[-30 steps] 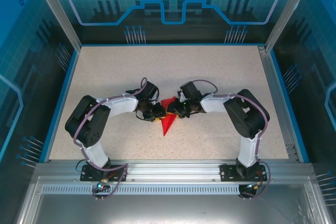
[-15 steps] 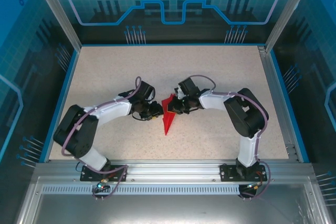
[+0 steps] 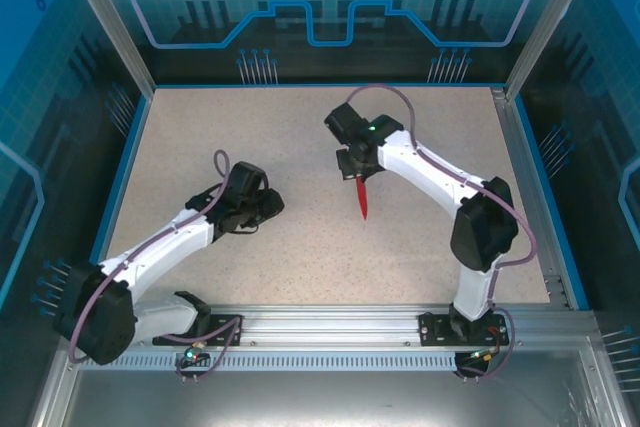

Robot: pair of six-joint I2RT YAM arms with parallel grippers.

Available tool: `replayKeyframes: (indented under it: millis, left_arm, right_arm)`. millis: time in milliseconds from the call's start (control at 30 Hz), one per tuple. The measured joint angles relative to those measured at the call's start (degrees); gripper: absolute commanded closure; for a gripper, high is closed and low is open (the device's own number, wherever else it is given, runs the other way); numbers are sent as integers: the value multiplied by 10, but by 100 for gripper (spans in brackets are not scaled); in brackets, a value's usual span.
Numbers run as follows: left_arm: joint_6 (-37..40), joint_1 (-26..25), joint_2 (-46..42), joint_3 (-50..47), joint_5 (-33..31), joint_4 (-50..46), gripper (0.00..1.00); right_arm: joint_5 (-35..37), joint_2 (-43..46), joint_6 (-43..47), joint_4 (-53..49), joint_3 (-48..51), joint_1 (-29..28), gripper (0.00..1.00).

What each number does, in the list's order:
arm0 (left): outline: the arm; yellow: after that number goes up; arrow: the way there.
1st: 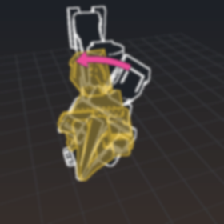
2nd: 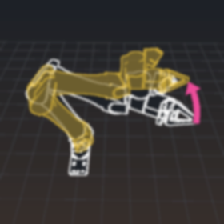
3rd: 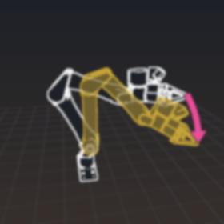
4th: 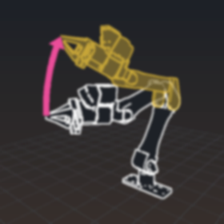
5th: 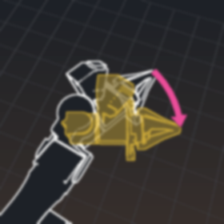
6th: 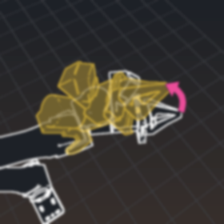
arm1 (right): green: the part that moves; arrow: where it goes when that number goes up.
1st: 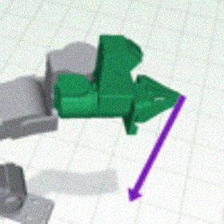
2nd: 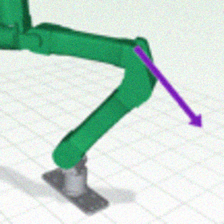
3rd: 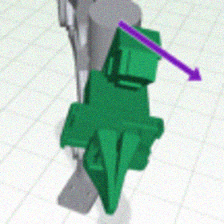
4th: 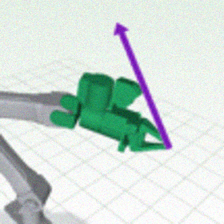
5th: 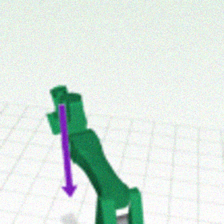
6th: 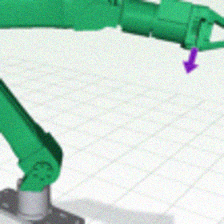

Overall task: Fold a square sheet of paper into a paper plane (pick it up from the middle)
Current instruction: Turn over the paper at the center of the table.

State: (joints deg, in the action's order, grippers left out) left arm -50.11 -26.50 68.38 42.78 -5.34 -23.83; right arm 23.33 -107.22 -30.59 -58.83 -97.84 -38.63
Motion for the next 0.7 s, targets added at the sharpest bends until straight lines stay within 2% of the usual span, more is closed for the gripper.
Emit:
replayKeyframes:
  millis: [100, 200, 367, 500, 567, 700]
  left_arm:
    - [-22, 2, -35, -19, -34, -17, 49]
    - [-42, 3, -68, -25, -67, -38, 46]
    - [-60, 7, -109, -27, -104, -64, 43]
    - [-72, 9, -132, -40, -118, -76, 41]
    - [-79, 9, -136, -47, -120, -81, 41]
    - [-85, 9, -137, -51, -120, -89, 40]
  right_arm:
    - [90, -57, -2, -86, -62, -25, 86]
    - [126, -122, -10, -139, -88, -40, 86]
    - [127, -245, -25, -192, -149, -63, 86]
    - [99, -335, -31, -207, -226, -96, 83]
    - [70, -359, -30, -206, -250, -110, 78]
    - [15, -344, -20, -185, -243, -114, 54]
